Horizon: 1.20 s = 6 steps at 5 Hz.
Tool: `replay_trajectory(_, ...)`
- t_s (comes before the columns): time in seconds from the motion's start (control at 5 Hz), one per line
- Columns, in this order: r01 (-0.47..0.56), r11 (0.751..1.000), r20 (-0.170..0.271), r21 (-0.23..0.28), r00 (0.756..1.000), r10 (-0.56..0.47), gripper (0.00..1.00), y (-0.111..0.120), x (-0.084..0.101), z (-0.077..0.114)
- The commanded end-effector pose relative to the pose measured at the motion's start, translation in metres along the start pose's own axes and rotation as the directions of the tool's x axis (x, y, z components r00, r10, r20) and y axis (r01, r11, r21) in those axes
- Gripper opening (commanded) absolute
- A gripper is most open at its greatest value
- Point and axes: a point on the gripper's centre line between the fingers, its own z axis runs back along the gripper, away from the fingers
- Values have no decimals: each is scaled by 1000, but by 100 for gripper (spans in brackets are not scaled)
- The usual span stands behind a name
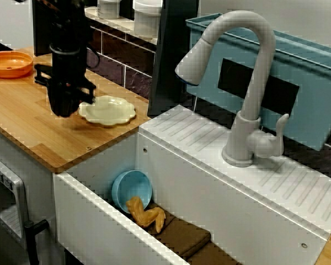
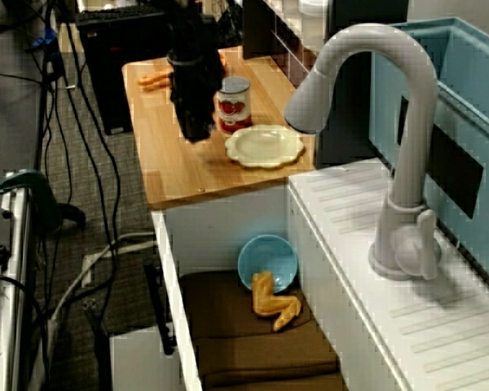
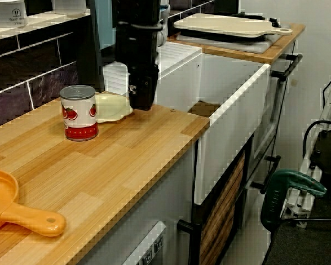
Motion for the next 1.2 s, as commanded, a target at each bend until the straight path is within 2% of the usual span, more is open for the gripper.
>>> replay_trajectory(0.0,-26,999,83,-46,996,30,100,52,32,40)
replay_trajectory(0.2,45,997,83,-65,996,-40,100,58,43,38)
replay_trajectory(0.4,96,991,92,-89,992,-88,100,58,47,32)
replay_trajectory(0.6,185,972,56,-145,982,-178,100,56,48,27)
replay_trajectory(0.8,252,942,-13,-221,965,-261,100,54,51,28)
replay_trajectory(1.0,261,928,-25,-267,960,-278,100,55,56,29)
